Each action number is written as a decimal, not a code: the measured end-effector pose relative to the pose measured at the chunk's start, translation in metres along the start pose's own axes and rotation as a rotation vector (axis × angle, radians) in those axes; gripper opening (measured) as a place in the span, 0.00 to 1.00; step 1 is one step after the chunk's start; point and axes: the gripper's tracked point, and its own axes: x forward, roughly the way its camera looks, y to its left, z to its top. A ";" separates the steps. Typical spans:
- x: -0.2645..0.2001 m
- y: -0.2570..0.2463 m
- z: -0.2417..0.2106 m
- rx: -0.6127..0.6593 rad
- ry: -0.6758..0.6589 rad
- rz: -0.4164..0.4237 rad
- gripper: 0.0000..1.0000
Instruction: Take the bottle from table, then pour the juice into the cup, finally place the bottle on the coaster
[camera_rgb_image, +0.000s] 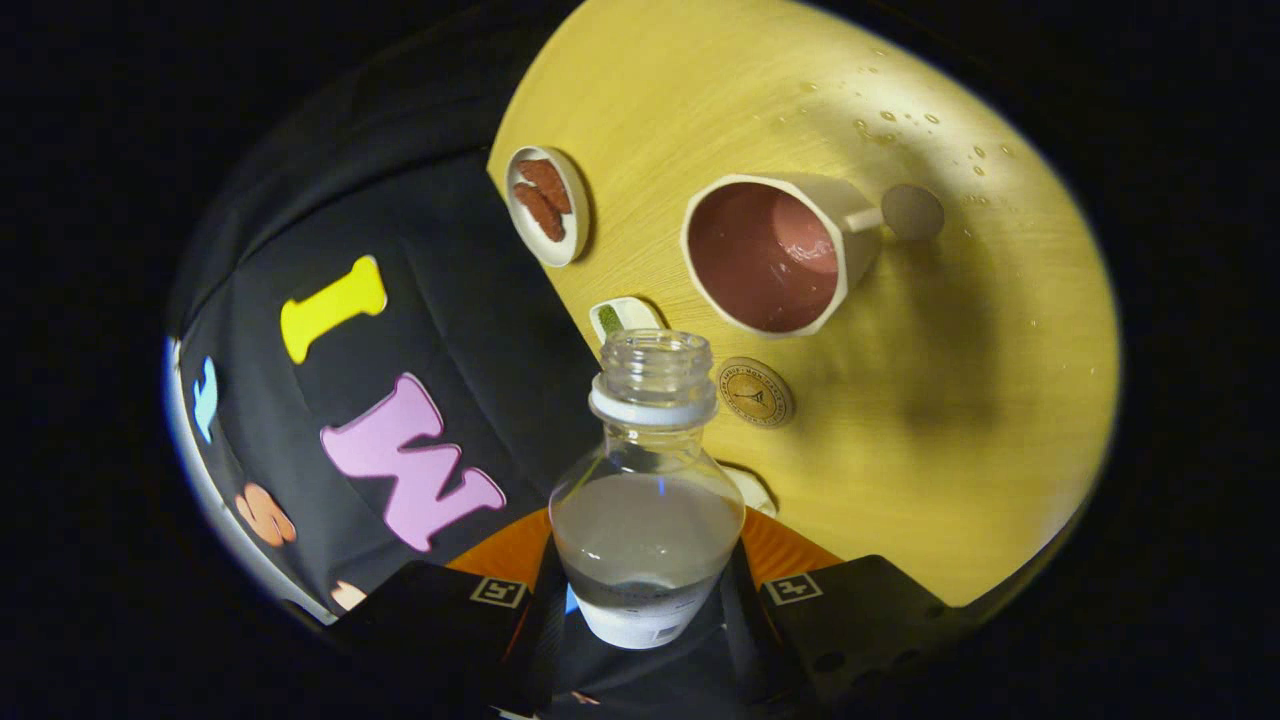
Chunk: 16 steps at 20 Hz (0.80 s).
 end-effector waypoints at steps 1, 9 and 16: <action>-0.004 -0.001 -0.005 -0.080 -0.009 0.013 0.71; -0.029 -0.012 -0.031 -0.903 -0.142 0.003 0.70; -0.054 0.019 -0.066 -1.434 -0.290 0.020 0.71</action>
